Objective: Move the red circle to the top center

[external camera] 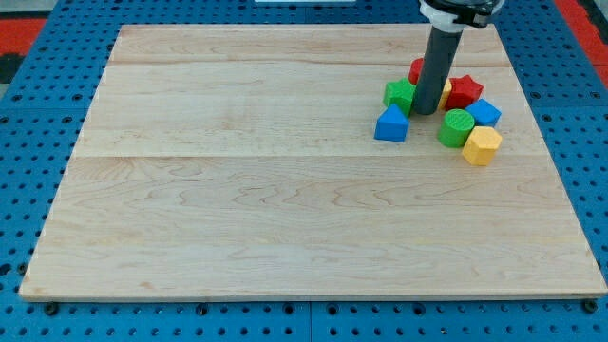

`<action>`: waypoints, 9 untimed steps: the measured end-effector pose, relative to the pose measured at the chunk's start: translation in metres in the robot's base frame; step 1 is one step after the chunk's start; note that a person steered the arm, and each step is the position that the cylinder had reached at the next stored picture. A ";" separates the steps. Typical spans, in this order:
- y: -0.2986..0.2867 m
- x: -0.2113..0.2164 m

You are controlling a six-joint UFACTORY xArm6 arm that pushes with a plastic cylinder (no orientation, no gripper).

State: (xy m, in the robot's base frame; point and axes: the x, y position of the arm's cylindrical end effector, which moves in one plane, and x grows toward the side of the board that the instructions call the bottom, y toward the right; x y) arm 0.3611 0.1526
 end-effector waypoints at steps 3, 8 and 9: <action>0.008 -0.006; -0.095 -0.098; -0.088 -0.107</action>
State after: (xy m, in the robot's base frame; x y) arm 0.2541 0.0647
